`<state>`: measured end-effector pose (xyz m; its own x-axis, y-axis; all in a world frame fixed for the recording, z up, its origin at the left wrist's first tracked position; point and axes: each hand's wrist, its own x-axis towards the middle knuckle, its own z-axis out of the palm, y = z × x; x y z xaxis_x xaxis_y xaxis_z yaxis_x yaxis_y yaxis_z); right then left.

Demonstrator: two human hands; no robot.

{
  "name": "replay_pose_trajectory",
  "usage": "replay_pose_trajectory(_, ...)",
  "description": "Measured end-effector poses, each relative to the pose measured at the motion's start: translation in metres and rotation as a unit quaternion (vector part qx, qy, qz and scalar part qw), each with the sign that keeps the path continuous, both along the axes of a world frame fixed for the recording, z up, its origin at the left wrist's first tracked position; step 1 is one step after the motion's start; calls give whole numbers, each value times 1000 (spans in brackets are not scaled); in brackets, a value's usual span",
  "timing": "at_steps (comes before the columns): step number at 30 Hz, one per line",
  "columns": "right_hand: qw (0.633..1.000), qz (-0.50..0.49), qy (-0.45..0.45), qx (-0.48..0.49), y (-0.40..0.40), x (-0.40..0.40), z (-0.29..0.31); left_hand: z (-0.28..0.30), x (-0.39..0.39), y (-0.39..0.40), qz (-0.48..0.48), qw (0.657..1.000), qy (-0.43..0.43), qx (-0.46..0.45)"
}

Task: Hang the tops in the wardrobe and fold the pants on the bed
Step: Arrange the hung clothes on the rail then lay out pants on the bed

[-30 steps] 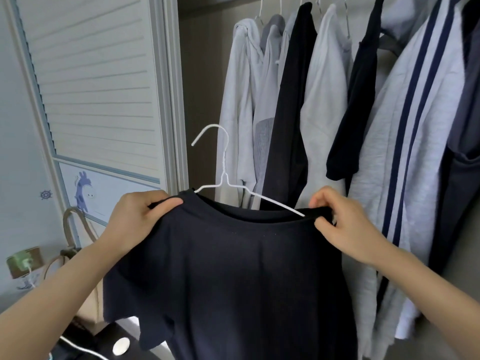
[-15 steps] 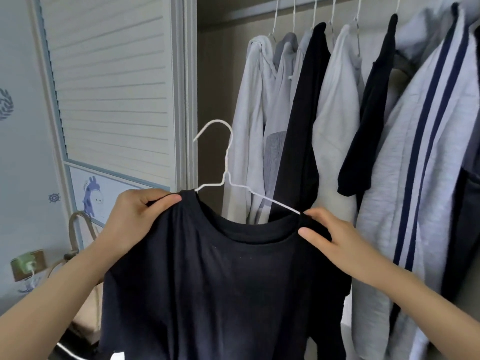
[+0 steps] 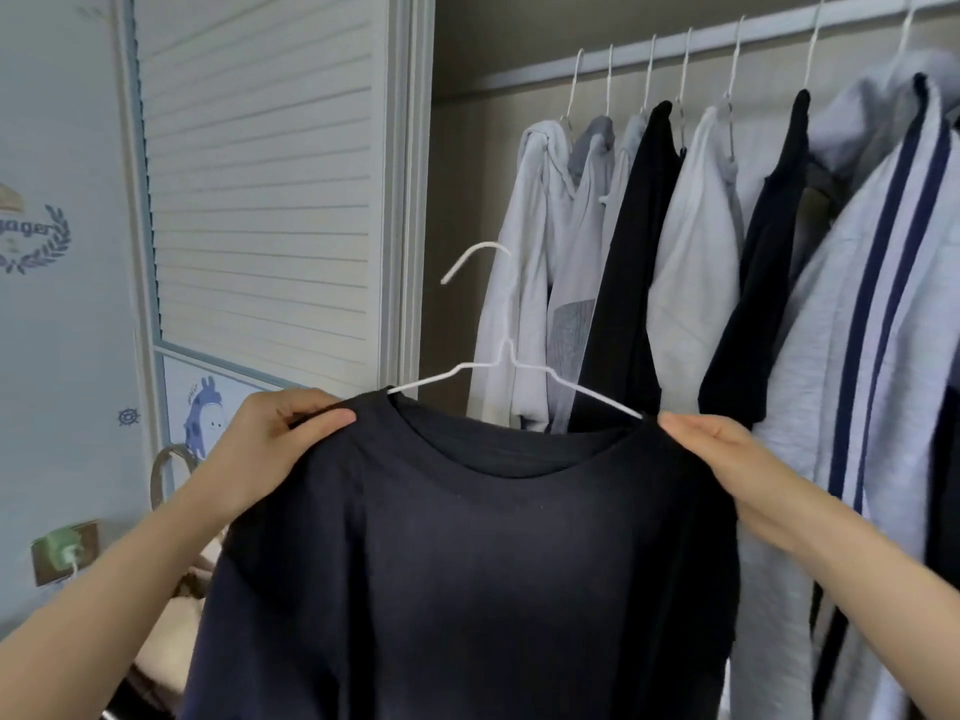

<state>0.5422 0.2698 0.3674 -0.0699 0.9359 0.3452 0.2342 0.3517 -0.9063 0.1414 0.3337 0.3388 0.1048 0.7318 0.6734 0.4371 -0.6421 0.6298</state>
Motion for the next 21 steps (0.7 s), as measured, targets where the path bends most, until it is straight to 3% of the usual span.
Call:
replay_pose_trajectory(5,994,-31,108,-2,-9,10,31,-1,-6,26,-3,994,-95,-57)
replay_pose_trajectory(9,985,0,174,16,-22,15,57,0,19,49,12,999,6,-39)
replay_pose_trajectory(13,958,0,287,19,-37,29,84,3,49,68,-57,994,12,-87)
replay_pose_trajectory(16,954,-6,298,13,-39,25,100,12,72,78,-89,988,47,-114)
replay_pose_trajectory(21,966,-44,253,30,-19,-13,124,30,93,89,-60,990,43,-124)
